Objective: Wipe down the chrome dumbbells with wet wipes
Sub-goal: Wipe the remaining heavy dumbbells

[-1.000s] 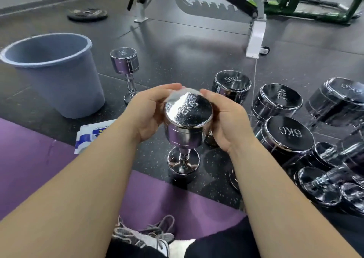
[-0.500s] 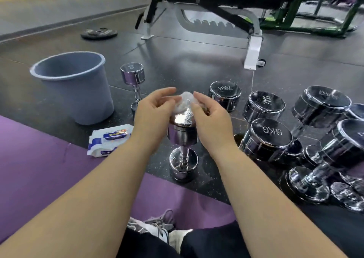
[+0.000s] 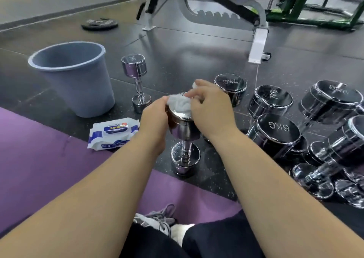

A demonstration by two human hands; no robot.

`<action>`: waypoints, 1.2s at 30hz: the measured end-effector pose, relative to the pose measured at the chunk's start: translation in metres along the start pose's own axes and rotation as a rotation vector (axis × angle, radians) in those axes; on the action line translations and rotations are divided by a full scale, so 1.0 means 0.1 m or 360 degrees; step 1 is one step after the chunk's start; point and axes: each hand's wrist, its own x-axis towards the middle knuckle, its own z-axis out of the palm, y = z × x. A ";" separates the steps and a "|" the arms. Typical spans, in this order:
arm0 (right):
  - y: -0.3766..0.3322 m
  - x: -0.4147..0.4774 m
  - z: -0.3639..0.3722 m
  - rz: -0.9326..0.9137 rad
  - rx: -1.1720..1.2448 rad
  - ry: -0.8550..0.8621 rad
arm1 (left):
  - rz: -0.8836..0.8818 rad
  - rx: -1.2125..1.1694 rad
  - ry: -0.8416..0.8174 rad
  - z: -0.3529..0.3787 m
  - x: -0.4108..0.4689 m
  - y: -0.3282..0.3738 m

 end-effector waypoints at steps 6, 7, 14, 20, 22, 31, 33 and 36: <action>0.22 -0.36 0.14 0.0647 0.0850 0.0335 | -0.0283 -0.0017 0.0071 -0.02 -0.16 -0.15; 0.25 -0.37 0.18 0.0805 0.0982 0.0343 | -0.0283 -0.0017 0.0084 -0.02 -0.19 -0.17; 0.26 -0.78 0.33 0.1048 0.1258 0.0368 | -0.0342 -0.0058 0.0039 -0.02 -0.35 -0.15; 0.34 -0.45 0.13 0.1618 0.1777 0.0152 | -0.0415 -0.0089 -0.0155 -0.08 -0.51 -0.15; 0.30 -0.51 0.21 0.1603 0.1841 -0.0057 | -0.0499 -0.0046 -0.0093 -0.09 -0.52 -0.13; 0.36 -0.48 0.32 0.1490 0.1629 -0.0239 | -0.0647 0.0350 -0.0235 -0.15 -0.50 -0.17; 0.31 -0.48 0.25 0.1440 0.1641 -0.0249 | -0.0580 0.0160 0.0065 -0.17 -0.42 -0.16; 0.28 -0.47 0.20 0.1443 0.1617 -0.0243 | -0.0403 -0.0219 0.0281 -0.15 -0.32 -0.12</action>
